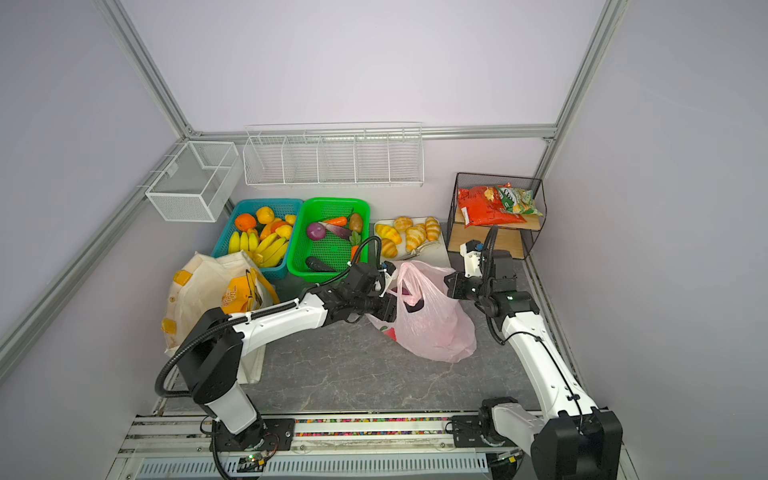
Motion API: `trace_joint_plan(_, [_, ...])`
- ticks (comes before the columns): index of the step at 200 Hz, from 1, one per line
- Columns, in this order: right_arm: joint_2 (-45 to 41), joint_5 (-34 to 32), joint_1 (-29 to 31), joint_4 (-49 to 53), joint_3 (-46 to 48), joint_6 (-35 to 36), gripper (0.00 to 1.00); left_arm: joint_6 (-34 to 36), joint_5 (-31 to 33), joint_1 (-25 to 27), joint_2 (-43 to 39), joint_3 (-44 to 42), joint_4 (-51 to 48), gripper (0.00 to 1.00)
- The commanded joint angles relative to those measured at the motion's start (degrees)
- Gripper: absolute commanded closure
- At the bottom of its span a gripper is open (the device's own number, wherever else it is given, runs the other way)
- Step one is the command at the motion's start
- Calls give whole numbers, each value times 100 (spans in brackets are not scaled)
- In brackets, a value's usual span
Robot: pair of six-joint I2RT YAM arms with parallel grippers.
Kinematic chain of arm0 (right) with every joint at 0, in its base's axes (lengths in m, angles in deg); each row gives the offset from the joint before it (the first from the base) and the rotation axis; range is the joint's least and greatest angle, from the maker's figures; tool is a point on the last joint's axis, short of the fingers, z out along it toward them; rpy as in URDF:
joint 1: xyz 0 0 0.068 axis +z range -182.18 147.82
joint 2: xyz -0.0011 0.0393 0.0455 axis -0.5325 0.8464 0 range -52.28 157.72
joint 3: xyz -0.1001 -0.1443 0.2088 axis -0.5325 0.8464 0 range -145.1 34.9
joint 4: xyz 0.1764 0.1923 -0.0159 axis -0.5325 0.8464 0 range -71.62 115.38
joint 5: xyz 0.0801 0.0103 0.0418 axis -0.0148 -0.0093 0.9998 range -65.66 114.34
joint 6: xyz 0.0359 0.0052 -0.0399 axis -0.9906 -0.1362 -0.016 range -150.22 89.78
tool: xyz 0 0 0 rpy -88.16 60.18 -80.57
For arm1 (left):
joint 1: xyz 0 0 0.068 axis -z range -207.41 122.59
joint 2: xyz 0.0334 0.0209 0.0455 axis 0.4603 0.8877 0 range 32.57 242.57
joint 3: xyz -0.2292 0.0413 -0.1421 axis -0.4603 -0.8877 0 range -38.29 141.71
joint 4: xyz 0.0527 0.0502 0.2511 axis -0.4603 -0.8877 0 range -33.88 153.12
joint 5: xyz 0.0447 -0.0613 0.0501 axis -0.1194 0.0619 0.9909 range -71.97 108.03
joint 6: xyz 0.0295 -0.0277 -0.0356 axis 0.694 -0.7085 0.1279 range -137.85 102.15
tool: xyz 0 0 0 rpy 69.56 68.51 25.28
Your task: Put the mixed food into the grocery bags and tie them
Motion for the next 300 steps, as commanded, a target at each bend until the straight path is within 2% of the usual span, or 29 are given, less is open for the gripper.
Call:
trace_joint_plan(1, [-11, -6, 0, -72, 11, 36, 93, 52, -193, 46, 0, 81, 431, 20])
trace_joint_plan(41, [-25, -76, -9, -36, 31, 72, 93, 258, -76, 22, -394, -251, 236, 9])
trace_joint_plan(75, [-11, -100, -6, -30, 17, 83, 93, 387, -97, -33, -986, -581, -46, 8])
trace_joint_plan(108, [-28, -188, -10, 16, 36, 100, 93, 461, -166, -72, -2218, -1291, -391, 12])
trace_joint_plan(127, [-11, -180, -10, -18, 52, 90, 94, 330, 56, -129, -3048, -1967, -430, 15])
trace_joint_plan(151, [48, -99, -10, -80, 41, 49, 93, -311, 337, -549, -3847, -2713, -135, 16])
trace_joint_plan(166, [55, -72, -7, -110, 32, 16, 93, -1028, 578, -900, -3781, -2780, -30, 17])
trace_joint_plan(188, [22, -46, -1, -158, 49, -35, 93, -1382, 479, -934, -2977, -2405, 153, 19])
trace_joint_plan(209, [-16, -6, -2, -161, 50, -70, 93, -1423, -157, -934, -2093, -1887, 269, 29])
trace_joint_plan(227, [-33, 25, 7, -151, 49, -76, 93, -1685, -775, -926, -1642, -1884, 1029, 40])
trace_joint_plan(244, [-4, 71, 22, -176, 37, -98, 93, -1800, -946, -917, -1417, -1866, 1298, 61])
trace_joint_plan(280, [-145, 109, 112, -374, 0, -171, 93, -1566, -1298, -910, -1937, -2171, 1581, 100])
trace_joint_plan(300, [-118, 104, 311, -406, -246, -172, 93, -1410, -1591, -824, -2555, -2413, 1661, 100])
